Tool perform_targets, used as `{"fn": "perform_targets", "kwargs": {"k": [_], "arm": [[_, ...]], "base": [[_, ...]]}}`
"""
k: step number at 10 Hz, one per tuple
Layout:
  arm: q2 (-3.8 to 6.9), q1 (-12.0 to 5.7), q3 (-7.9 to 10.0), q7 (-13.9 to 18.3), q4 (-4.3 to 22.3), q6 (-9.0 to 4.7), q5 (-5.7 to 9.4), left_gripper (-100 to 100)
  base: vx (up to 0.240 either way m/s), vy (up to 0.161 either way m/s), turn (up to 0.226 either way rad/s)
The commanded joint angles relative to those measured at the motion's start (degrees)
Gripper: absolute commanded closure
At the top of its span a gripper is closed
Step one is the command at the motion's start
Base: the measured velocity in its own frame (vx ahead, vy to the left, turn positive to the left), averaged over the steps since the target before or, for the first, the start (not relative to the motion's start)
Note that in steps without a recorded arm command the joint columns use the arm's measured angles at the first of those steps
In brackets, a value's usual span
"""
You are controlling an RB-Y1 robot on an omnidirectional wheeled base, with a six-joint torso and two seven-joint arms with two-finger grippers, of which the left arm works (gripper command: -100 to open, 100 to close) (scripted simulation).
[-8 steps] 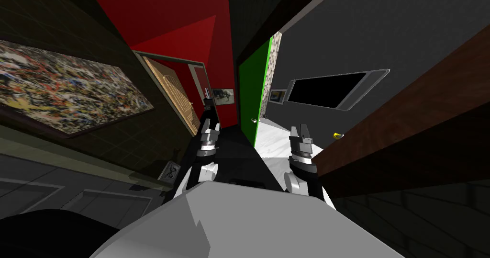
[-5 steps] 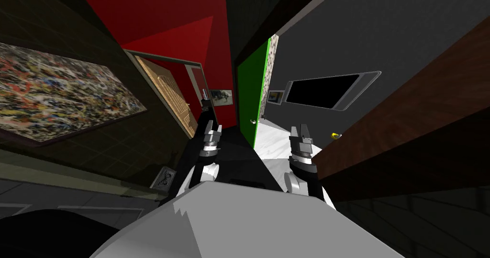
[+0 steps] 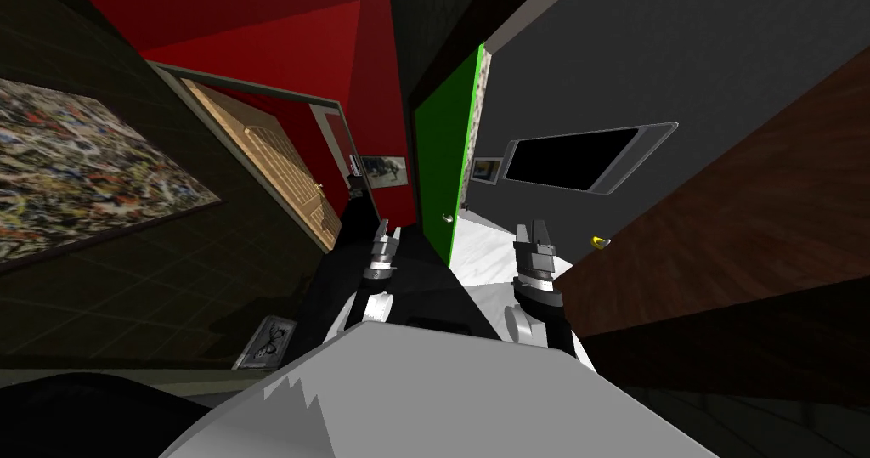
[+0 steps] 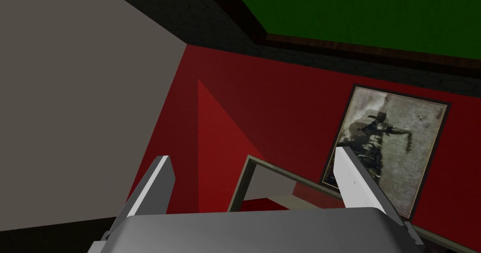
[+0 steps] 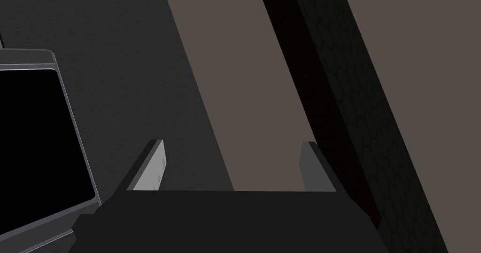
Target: Push the door open
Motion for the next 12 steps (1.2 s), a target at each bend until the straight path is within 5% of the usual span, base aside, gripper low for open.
{"fn": "perform_targets", "kwargs": {"k": [1,12], "arm": [[0.26,-0.75,-0.38,-0.13,1.81,-0.27,-0.11,-100],[2.44,-4.35,-5.19,-0.79,16.95,-3.5,-1.13,-100]], "base": [[0.099,0.038,-0.064],[0.117,0.057,-0.109]]}}
